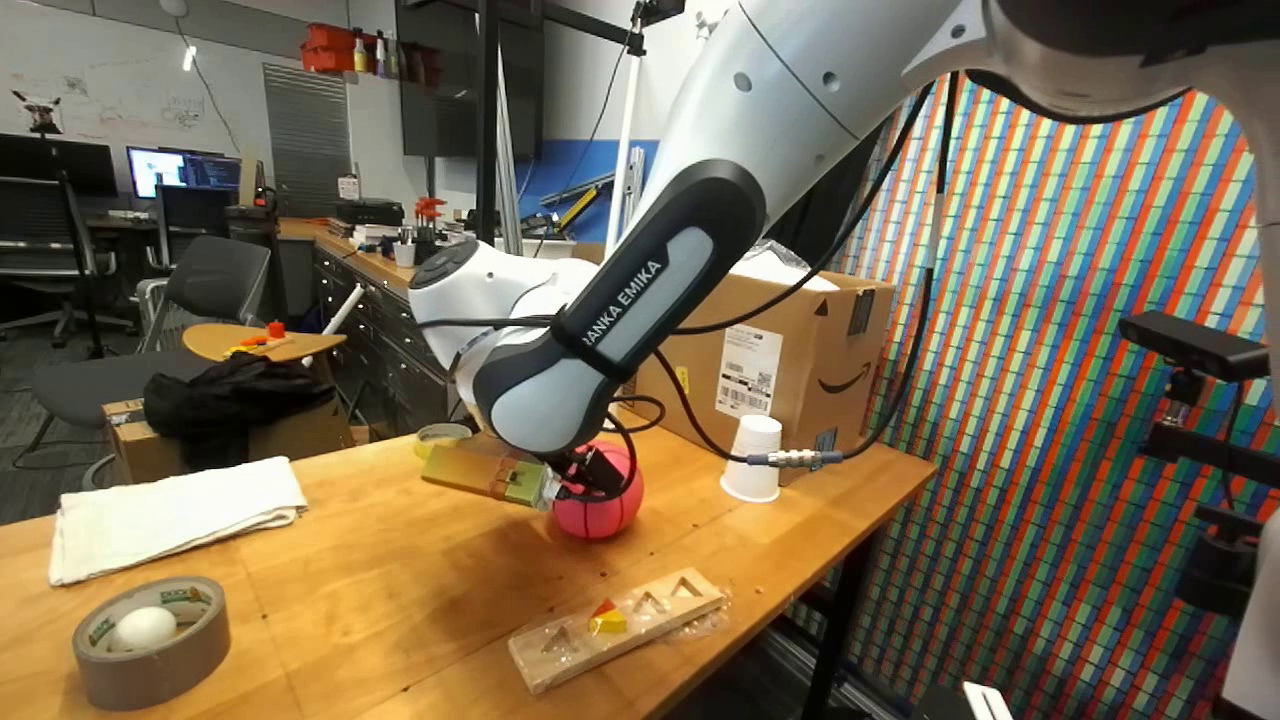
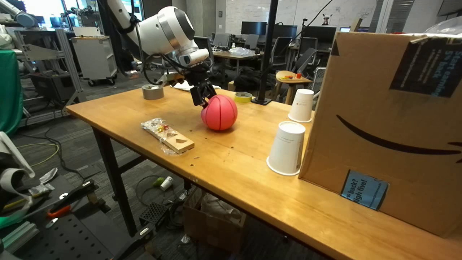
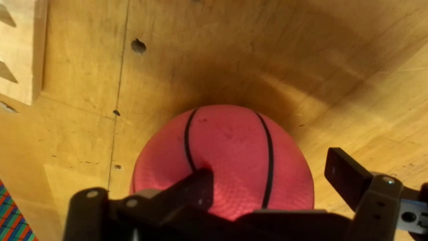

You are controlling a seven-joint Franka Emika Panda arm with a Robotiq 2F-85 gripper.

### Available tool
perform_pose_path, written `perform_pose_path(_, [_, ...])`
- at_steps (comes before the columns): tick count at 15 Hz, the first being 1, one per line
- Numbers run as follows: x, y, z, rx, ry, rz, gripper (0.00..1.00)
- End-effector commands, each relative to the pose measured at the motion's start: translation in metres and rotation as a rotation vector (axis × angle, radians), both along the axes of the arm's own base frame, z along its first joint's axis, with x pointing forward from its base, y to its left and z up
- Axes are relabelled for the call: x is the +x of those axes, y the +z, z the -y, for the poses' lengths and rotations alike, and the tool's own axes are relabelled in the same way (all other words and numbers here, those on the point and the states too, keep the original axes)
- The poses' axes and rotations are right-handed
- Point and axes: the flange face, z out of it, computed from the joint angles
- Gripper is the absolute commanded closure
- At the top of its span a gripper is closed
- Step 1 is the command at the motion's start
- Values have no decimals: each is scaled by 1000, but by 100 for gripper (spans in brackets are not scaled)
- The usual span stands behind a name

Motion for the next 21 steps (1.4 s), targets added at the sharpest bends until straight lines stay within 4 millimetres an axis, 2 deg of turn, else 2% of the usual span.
perform_pose_path(1, [29,-13,14,10,92,11,0])
perform_pose_path(4, [65,-1,26,-42,177,43,0])
perform_pose_path(7, [109,39,31,-129,257,150,0])
perform_pose_path(10, [131,66,30,-199,332,246,0])
perform_pose_path(12, [118,76,6,-229,431,290,0])
perform_pose_path(13, [103,74,-11,-220,489,298,0])
perform_pose_path(18, [23,20,-104,-84,605,160,0])
perform_pose_path(21, [-15,0,-139,-61,598,93,0])
